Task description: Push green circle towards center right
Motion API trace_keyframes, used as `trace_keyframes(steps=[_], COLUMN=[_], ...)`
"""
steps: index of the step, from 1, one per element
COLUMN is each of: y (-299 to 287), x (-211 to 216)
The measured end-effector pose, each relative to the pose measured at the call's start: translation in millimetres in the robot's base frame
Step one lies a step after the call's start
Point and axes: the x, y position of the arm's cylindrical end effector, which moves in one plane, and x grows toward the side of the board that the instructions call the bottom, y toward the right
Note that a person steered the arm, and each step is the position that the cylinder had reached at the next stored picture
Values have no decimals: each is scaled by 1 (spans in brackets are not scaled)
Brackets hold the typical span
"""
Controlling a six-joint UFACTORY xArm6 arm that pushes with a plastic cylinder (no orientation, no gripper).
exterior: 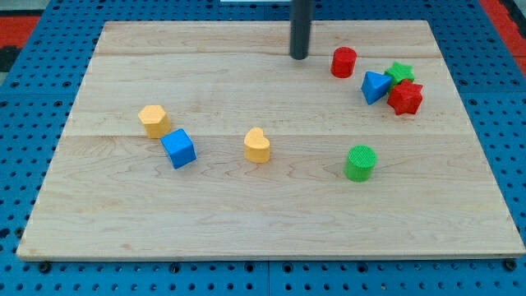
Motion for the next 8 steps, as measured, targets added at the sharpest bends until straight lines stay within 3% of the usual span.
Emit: trace_keyframes(steps=[2, 4, 5, 6, 8], y=[50, 40, -17, -33, -9], x=[21, 28, 62, 114, 187])
